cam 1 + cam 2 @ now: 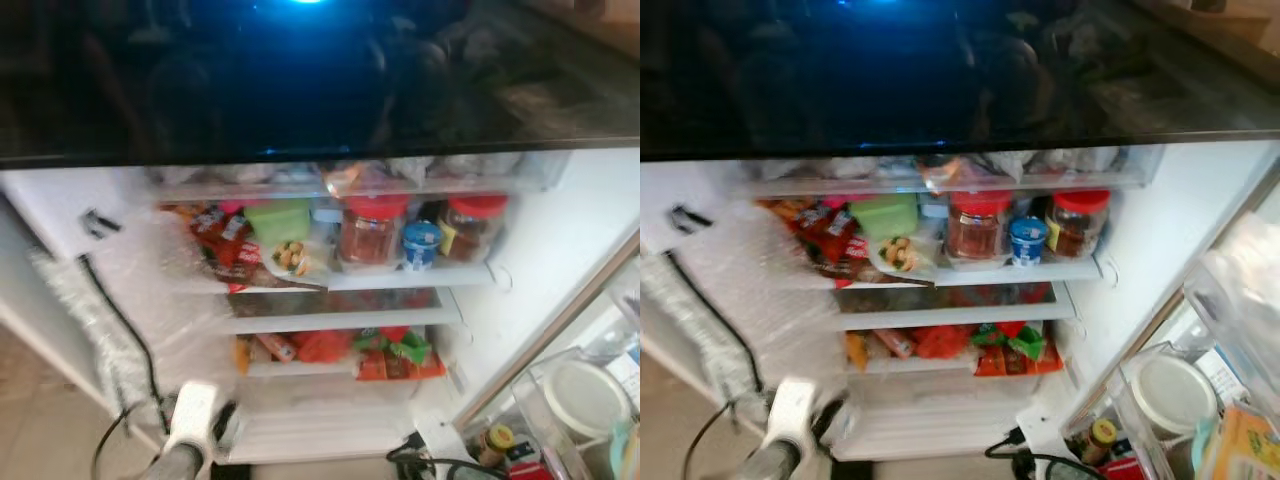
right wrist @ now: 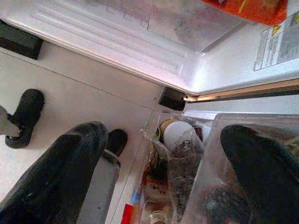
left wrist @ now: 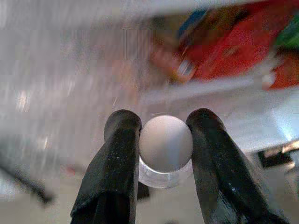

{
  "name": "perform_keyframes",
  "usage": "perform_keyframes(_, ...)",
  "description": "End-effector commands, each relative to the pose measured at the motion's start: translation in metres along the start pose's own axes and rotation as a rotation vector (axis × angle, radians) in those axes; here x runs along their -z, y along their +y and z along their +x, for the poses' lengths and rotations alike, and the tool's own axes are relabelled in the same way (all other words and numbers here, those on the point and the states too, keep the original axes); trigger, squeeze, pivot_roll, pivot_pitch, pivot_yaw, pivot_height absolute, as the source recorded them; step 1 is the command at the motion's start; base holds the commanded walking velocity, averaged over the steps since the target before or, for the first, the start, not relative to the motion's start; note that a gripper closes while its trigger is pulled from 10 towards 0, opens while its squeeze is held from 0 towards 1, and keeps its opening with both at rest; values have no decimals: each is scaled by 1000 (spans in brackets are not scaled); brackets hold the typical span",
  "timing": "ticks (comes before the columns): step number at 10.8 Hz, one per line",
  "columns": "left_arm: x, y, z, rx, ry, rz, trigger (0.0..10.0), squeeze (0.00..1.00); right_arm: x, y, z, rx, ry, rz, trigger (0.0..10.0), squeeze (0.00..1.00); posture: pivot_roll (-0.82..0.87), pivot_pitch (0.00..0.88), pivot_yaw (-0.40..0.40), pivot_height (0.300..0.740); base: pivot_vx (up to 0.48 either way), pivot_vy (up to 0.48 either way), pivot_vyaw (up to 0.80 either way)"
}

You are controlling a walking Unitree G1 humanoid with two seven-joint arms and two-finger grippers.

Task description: Restocking fridge

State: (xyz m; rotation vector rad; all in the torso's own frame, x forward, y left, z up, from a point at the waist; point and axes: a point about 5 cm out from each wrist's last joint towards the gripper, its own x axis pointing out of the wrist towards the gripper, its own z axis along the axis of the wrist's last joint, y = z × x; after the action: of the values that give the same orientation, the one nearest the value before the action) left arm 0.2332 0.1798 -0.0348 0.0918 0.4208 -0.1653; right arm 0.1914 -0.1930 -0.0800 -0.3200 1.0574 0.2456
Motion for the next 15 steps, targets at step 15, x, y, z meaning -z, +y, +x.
perform_keyframes(15,-52,-18,-2,40,-260,85,10000,0,6,-6,-1,57,50,29,10000,0,34,0,-15,683,0,0,0)
